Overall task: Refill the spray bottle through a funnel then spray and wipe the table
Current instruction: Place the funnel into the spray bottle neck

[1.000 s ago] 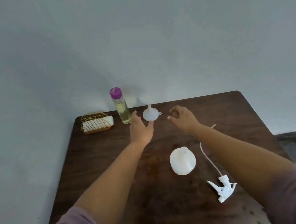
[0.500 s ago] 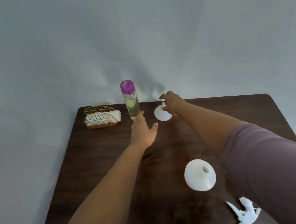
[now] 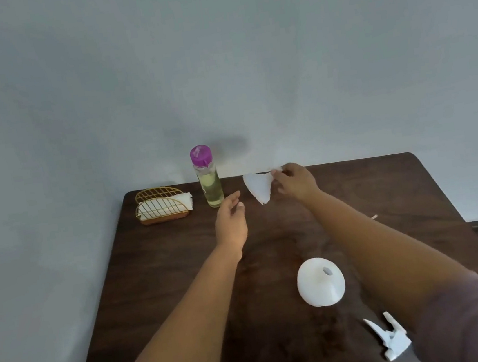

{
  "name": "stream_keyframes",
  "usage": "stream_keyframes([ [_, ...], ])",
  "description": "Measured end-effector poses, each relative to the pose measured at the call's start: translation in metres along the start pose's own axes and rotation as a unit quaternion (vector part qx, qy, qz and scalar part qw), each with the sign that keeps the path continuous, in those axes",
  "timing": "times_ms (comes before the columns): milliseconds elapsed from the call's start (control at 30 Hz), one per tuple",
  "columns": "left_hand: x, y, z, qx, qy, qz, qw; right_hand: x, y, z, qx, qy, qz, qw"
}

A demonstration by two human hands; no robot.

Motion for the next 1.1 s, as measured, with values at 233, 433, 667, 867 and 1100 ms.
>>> stream_keyframes([
  [233, -0.043, -0.030, 0.000, -0.115, 0.103, -0.001, 0.988, -0.095, 0.013, 0.025, 0.302, 0.035, -0.113, 0.946],
  [433, -0.079, -0.042, 0.003, -0.074, 0.144, -0.076, 0.984, -0.157, 0.023, 0.032, 0.311, 0.029, -0.135, 0.940],
  [667, -0.113, -0.043, -0.003, -0.011, 0.136, -0.120, 0.983, -0.201, 0.029, 0.059, 0.261, -0.050, -0.094, 0.960],
  [867, -0.138, -0.051, -0.021, 0.048, 0.119, -0.123, 0.984, -0.221, 0.022, 0.085, 0.245, 0.018, -0.078, 0.966],
  [1100, -0.149, -0.048, -0.036, 0.056, 0.140, -0.062, 0.987, -0.223, 0.008, 0.094, 0.148, 0.010, -0.055, 0.987],
])
Point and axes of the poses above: each hand's wrist, its own x-axis towards the middle knuckle, its own z-axis out of the back of the hand, y = z × x, the point moved 1 cm from there along x, towards the middle knuckle, and after that the axes turned 8 degrees about x, right-handed, at the moved point
